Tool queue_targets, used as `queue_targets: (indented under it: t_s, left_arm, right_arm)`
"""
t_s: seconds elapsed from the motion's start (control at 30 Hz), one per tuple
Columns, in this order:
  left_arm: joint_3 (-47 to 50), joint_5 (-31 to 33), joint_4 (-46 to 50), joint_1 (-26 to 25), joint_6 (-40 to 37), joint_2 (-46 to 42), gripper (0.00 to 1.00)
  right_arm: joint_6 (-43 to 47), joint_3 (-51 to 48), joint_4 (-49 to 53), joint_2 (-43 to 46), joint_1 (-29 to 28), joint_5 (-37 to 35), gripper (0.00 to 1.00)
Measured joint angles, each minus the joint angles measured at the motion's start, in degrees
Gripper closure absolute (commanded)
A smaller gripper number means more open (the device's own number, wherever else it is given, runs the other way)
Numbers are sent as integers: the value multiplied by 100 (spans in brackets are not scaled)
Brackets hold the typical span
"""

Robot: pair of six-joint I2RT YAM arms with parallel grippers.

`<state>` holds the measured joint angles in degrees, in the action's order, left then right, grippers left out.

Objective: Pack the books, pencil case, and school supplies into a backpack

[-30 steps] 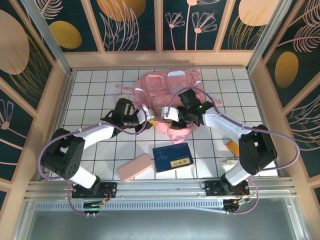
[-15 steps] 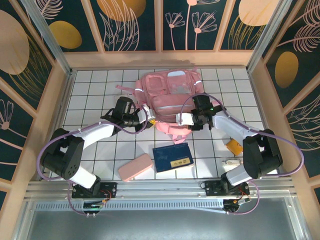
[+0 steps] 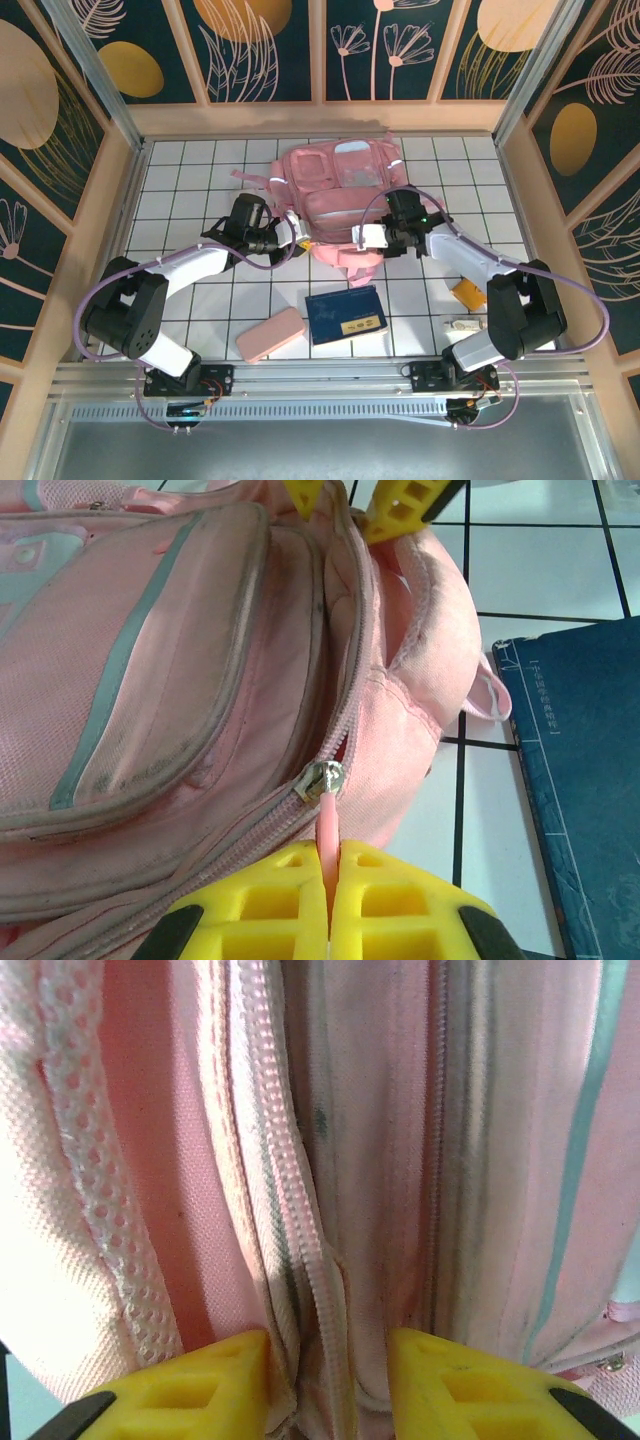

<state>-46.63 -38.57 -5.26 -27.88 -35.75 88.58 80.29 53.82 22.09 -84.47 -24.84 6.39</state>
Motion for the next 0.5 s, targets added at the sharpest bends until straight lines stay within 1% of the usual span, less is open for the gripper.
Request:
queue_targets:
  t_s: [0.07, 0.1, 0.13, 0.17, 0.2, 0.23, 0.5]
  left_arm:
    - [0, 0, -2, 0, -7, 0, 100]
    - [0, 0, -2, 0, -9, 0, 100]
    - [0, 0, -2, 0, -11, 0, 100]
    - [0, 0, -2, 0, -20, 0, 100]
    - [0, 0, -2, 0, -24, 0, 100]
    - [0, 0, -2, 0, -26, 0, 100]
    - [0, 2, 42, 0, -28, 2, 100]
  right_arm:
    - [44, 33, 83, 17, 101, 79, 82]
    - [59, 33, 127, 39, 142, 118, 85]
    - [87, 33, 168, 63, 170, 146, 85]
    - [87, 33, 195, 81, 188, 173, 81]
    - [103, 33, 223, 105, 201, 214, 74]
    - [85, 33, 247, 125, 219, 247, 72]
    - [-24, 50, 299, 260, 459, 400, 70]
